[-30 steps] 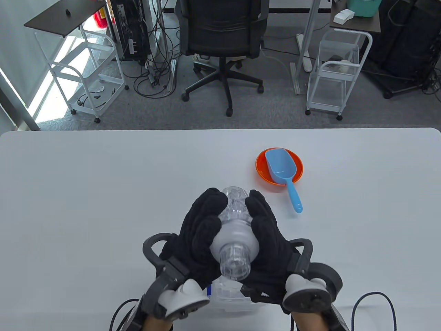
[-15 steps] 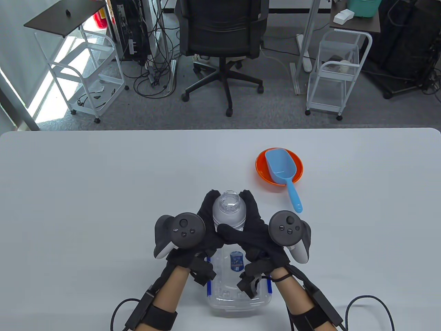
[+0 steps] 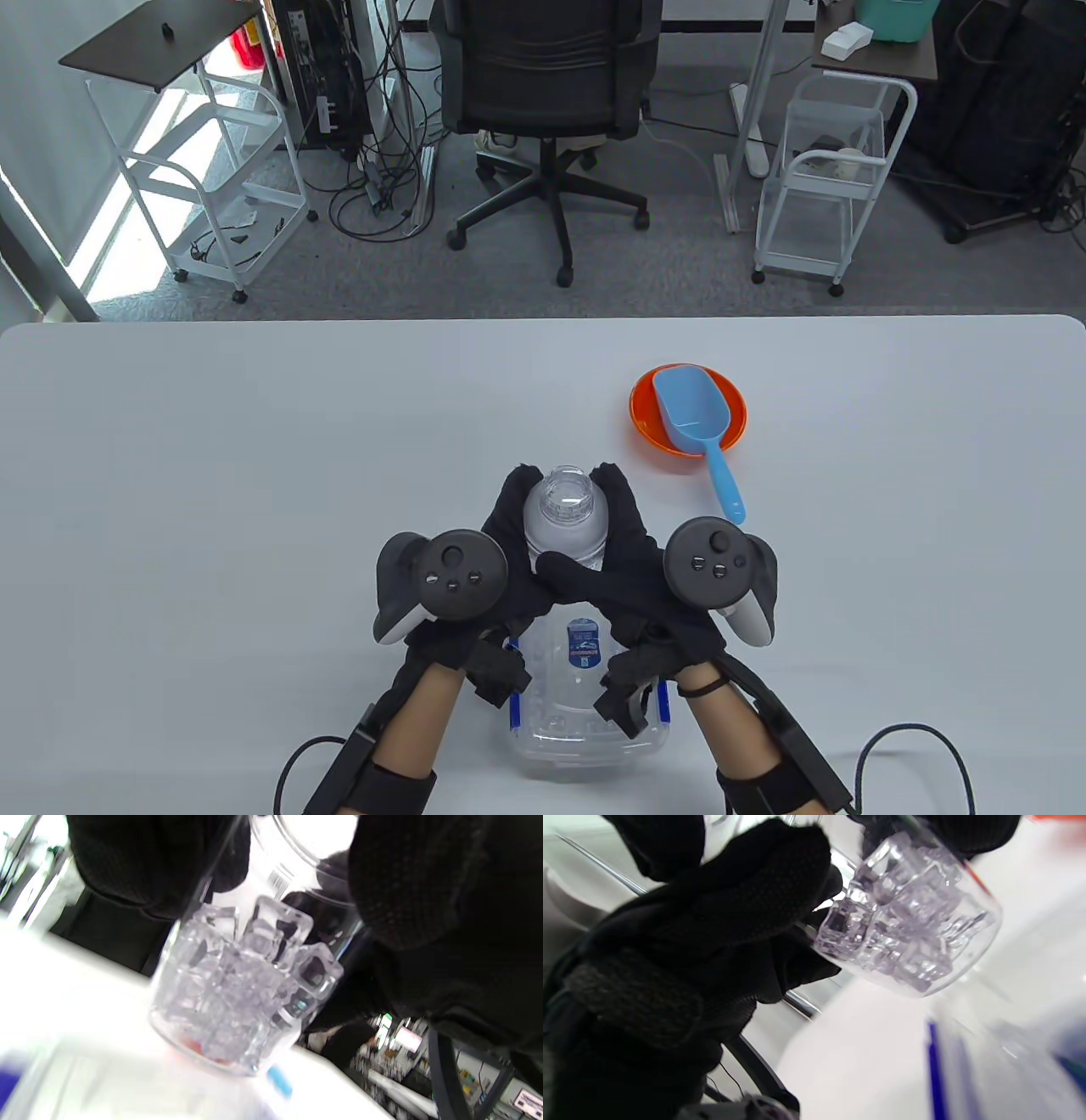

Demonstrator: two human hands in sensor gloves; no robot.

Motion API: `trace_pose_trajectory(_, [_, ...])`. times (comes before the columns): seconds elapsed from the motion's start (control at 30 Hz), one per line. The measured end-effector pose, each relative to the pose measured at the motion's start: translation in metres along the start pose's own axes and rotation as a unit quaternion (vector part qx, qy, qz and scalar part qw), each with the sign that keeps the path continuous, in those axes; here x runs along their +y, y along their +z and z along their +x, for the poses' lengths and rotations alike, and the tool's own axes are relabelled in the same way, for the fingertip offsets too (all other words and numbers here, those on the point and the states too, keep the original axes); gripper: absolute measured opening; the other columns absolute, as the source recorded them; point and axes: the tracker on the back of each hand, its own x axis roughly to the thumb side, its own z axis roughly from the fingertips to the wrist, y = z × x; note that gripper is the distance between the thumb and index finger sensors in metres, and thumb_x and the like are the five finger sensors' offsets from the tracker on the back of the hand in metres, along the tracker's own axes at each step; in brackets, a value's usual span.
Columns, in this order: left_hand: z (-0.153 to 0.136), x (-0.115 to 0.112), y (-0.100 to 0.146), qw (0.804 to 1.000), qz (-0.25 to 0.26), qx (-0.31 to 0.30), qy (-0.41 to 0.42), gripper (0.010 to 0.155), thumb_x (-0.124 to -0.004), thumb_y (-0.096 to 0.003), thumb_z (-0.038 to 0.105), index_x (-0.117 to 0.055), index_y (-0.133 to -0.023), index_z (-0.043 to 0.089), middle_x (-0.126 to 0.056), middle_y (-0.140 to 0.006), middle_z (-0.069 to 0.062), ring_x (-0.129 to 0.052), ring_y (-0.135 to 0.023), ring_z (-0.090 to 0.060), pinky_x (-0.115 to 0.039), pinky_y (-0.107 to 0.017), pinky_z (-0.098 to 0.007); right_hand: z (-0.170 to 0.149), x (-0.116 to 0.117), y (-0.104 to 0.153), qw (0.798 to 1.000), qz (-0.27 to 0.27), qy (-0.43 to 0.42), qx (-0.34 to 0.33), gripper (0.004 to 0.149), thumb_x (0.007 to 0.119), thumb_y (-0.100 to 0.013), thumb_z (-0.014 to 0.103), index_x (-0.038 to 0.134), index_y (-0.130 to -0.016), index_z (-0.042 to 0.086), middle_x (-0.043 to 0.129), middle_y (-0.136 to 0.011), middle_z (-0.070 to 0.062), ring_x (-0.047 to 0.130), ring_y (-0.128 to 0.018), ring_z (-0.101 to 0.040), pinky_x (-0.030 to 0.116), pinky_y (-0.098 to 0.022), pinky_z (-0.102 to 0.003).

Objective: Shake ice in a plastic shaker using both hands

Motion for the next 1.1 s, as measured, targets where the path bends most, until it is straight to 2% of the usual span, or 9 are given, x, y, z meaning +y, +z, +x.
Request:
trace_pose_trajectory(0.17, [-0.004,-0.005,-0.001,0.998,0.029,-0.024,0.049,0.114,-0.093,-0.0459,0.039,-0.006,-0.104,-0.007,-0.041,-0.113,-0.039,-0.067,-0.093,-0.064,-0.066,-0.065,-0.064,0.001,-0.001,0.002,0.999,-0.024,-0.007,-0.026,0.103,0.073,-0.054,0.05,0.003,-0.104,-0.007,0.027,-0.108,-0.045,0.045,-0.087,-0.075,0.056,-0.054,-0.078])
trace_pose_trajectory(0.27, [0.034,0.023,0.021,0.975,0.174,-0.13,-0.055,0.114,-0.091,-0.0461,0.042,-0.004,-0.105,-0.002,-0.039,-0.116,-0.033,-0.066,-0.098,-0.058,-0.067,-0.068,-0.062,0.045,-0.01,0.028,0.976,-0.121,0.096,-0.154,0.103,0.073,-0.052,0.054,0.001,-0.107,0.005,0.025,-0.115,-0.033,0.043,-0.098,-0.066,0.053,-0.065,-0.073])
trace_pose_trajectory(0.4, [0.107,0.051,0.083,0.863,0.377,-0.245,-0.231,0.113,-0.088,-0.0458,0.048,-0.002,-0.107,0.008,-0.037,-0.121,-0.022,-0.064,-0.106,-0.05,-0.067,-0.073,-0.056,0.098,-0.014,0.08,0.881,-0.253,0.177,-0.359,0.103,0.068,-0.048,0.061,-0.004,-0.106,0.016,0.02,-0.12,-0.019,0.04,-0.11,-0.053,0.054,-0.073,-0.068])
trace_pose_trajectory(0.5, [0.12,0.046,0.1,0.788,0.447,-0.246,-0.344,0.114,-0.08,-0.0473,0.059,0.001,-0.107,0.007,-0.038,-0.122,-0.018,-0.069,-0.108,-0.041,-0.072,-0.076,-0.048,0.102,-0.008,0.09,0.848,-0.285,0.185,-0.406,0.103,0.069,-0.046,0.061,-0.006,-0.104,0.019,0.018,-0.121,-0.016,0.037,-0.111,-0.051,0.055,-0.074,-0.067])
trace_pose_trajectory(0.53, [0.115,0.044,0.095,0.787,0.449,-0.239,-0.35,0.114,-0.079,-0.0464,0.061,0.001,-0.107,0.006,-0.04,-0.122,-0.017,-0.071,-0.107,-0.039,-0.075,-0.075,-0.046,0.099,-0.008,0.086,0.851,-0.287,0.188,-0.397,0.103,0.068,-0.046,0.061,-0.006,-0.104,0.019,0.018,-0.121,-0.015,0.037,-0.111,-0.051,0.055,-0.074,-0.067])
trace_pose_trajectory(0.57, [0.107,0.043,0.086,0.804,0.431,-0.227,-0.341,0.114,-0.078,-0.0457,0.062,-0.001,-0.107,0.005,-0.043,-0.122,-0.017,-0.075,-0.106,-0.038,-0.078,-0.073,-0.045,0.092,-0.007,0.078,0.865,-0.282,0.19,-0.368,0.103,0.068,-0.046,0.061,-0.006,-0.104,0.018,0.018,-0.12,-0.017,0.038,-0.111,-0.052,0.055,-0.073,-0.067])
trace_pose_trajectory(0.7, [0.034,0.02,0.026,0.969,0.203,-0.131,-0.042,0.113,-0.088,-0.0465,0.048,-0.003,-0.107,0.004,-0.039,-0.119,-0.027,-0.067,-0.101,-0.054,-0.072,-0.069,-0.056,0.039,-0.008,0.027,0.963,-0.154,0.129,-0.177,0.101,0.068,-0.05,0.06,0.002,-0.109,0.011,0.029,-0.119,-0.025,0.048,-0.104,-0.058,0.058,-0.068,-0.069])
trace_pose_trajectory(0.8, [0.002,-0.004,0.004,0.986,0.126,-0.052,0.093,0.111,-0.094,-0.0456,0.036,-0.009,-0.107,-0.001,-0.038,-0.115,-0.038,-0.061,-0.095,-0.067,-0.064,-0.064,-0.068,0.0,-0.005,0.004,0.994,-0.069,0.048,-0.075,0.099,0.069,-0.051,0.058,0.007,-0.109,0.007,0.031,-0.117,-0.029,0.048,-0.1,-0.062,0.057,-0.065,-0.071])
trace_pose_trajectory(1.1, [0.007,0.011,0.008,0.993,0.106,-0.05,0.028,0.111,-0.092,-0.0461,0.042,-0.011,-0.107,-0.005,-0.044,-0.114,-0.038,-0.068,-0.092,-0.065,-0.069,-0.064,-0.064,0.01,-0.003,0.004,0.994,-0.062,0.029,-0.081,0.101,0.069,-0.053,0.057,0.004,-0.108,0.002,0.031,-0.114,-0.034,0.049,-0.096,-0.066,0.059,-0.061,-0.072])
